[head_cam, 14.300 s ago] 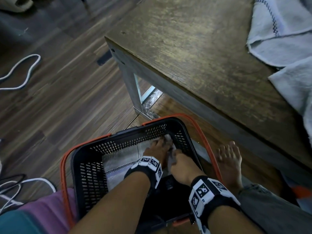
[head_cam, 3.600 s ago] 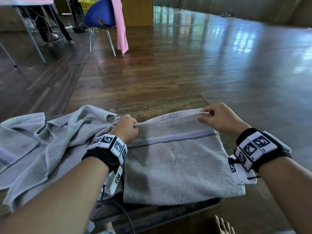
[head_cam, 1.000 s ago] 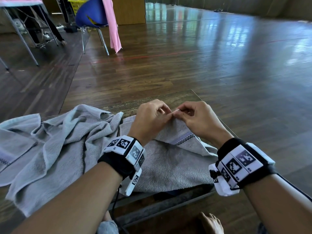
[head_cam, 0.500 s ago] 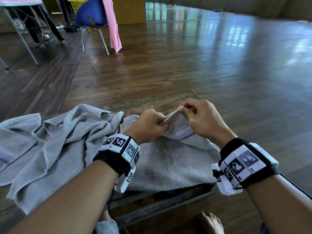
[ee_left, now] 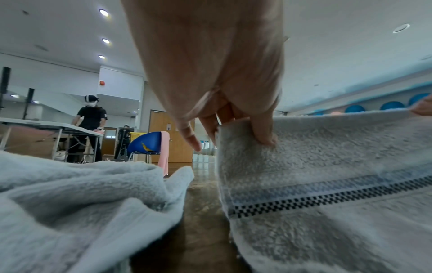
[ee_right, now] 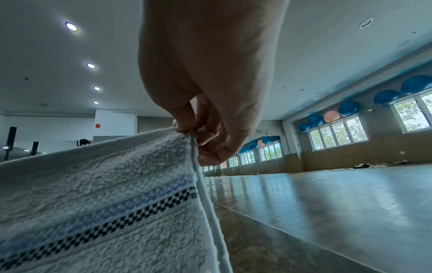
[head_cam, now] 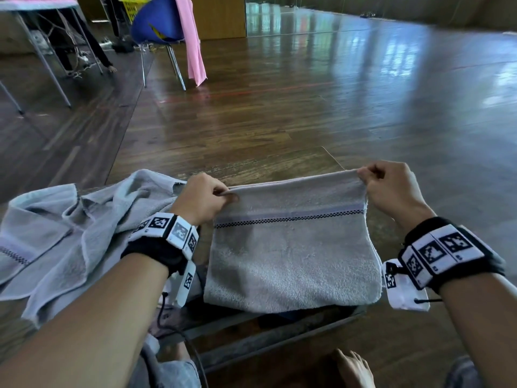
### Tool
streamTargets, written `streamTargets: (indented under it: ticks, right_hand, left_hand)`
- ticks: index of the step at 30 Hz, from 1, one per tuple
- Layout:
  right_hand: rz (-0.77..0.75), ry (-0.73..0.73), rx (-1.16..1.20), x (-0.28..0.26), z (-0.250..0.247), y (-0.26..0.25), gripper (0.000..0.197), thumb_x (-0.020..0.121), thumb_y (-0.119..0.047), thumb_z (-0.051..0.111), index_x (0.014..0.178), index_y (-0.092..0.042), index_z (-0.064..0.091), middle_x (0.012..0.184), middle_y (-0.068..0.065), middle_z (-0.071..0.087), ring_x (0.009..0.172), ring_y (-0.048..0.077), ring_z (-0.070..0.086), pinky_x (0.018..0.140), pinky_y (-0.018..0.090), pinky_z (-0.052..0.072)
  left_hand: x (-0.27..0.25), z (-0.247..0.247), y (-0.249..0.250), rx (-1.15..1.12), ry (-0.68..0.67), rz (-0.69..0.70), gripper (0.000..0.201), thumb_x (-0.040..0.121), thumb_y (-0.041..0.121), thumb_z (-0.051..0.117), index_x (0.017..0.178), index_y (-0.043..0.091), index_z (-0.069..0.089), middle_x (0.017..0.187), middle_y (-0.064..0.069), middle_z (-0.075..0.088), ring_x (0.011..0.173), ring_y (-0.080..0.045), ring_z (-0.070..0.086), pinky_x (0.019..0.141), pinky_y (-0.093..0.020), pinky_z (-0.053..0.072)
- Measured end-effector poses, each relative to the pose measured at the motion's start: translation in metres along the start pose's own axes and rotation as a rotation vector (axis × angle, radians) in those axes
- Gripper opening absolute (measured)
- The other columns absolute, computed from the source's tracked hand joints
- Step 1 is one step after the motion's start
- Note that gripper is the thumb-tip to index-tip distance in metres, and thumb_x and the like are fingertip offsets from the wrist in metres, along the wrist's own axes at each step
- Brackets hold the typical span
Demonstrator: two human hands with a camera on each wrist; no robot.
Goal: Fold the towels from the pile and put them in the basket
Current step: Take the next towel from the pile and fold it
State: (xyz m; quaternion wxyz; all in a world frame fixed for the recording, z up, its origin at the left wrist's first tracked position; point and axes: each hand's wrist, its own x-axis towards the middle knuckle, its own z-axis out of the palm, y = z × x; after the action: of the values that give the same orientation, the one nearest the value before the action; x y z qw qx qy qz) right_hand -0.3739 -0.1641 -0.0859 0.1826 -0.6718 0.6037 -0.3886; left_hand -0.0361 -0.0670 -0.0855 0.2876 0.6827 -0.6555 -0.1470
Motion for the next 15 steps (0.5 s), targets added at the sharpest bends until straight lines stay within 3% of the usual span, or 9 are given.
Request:
streamTargets:
  ticks: [3,7,9,11,12,15]
  right_hand:
    - [0.033,-0.025,-0.003,0.0,0.001,0.005,0.029,0.095,-0.024,0.067,0.067,-0.031,0.066,0.071,-0.02,0.062,0.064,-0.007,0.054,0.054,0.007,0.034]
    - [0.049,-0.057,-0.011,-0.002,0.002,0.007,0.02,0.095,-0.023,0.067,0.076,-0.027,0.071,0.072,-0.018,0.062,0.064,-0.004,0.053,0.048,0.004,0.034]
    - [0.055,-0.063,-0.012,-0.003,0.002,0.006,0.019,0.095,-0.023,0.067,0.077,-0.027,0.071,0.072,-0.017,0.062,0.064,-0.003,0.053,0.046,0.003,0.034]
    - [0.068,-0.07,-0.018,-0.004,0.001,0.006,0.024,0.096,-0.024,0.067,0.072,-0.029,0.068,0.073,-0.017,0.063,0.062,-0.001,0.054,0.048,0.007,0.035]
    - [0.074,-0.074,-0.021,-0.004,0.001,0.006,0.027,0.096,-0.024,0.067,0.069,-0.03,0.067,0.072,-0.017,0.063,0.061,-0.001,0.054,0.046,0.007,0.034]
    - [0.079,-0.086,-0.03,-0.004,0.001,0.005,0.029,0.096,-0.024,0.067,0.067,-0.03,0.065,0.072,-0.016,0.064,0.06,0.001,0.054,0.047,0.01,0.035]
  left_hand:
    - [-0.002,-0.005,-0.008,-0.051,0.027,-0.034,0.028,0.085,0.032,0.077,0.076,0.005,0.077,0.069,-0.018,0.07,0.062,-0.03,0.059,0.066,-0.042,0.049]
    - [-0.002,-0.004,-0.022,-0.057,0.016,-0.057,0.019,0.087,0.023,0.075,0.07,0.016,0.076,0.063,-0.004,0.068,0.059,-0.014,0.056,0.064,-0.031,0.045]
    - [-0.002,-0.003,-0.027,-0.027,-0.013,-0.06,0.015,0.092,0.015,0.068,0.082,0.011,0.079,0.077,0.001,0.074,0.075,-0.018,0.067,0.078,-0.034,0.054]
    - [-0.003,-0.002,-0.03,-0.009,-0.02,-0.062,0.016,0.094,0.011,0.065,0.089,0.008,0.079,0.083,0.005,0.073,0.084,-0.018,0.068,0.087,-0.037,0.054]
    - [-0.002,-0.002,-0.031,-0.011,-0.004,-0.058,0.014,0.093,0.011,0.066,0.091,0.01,0.08,0.082,0.009,0.072,0.082,-0.013,0.068,0.084,-0.031,0.054]
    - [-0.001,-0.003,-0.032,-0.025,0.085,-0.053,0.009,0.088,0.016,0.073,0.092,0.016,0.081,0.077,0.011,0.072,0.059,0.006,0.063,0.055,-0.008,0.045]
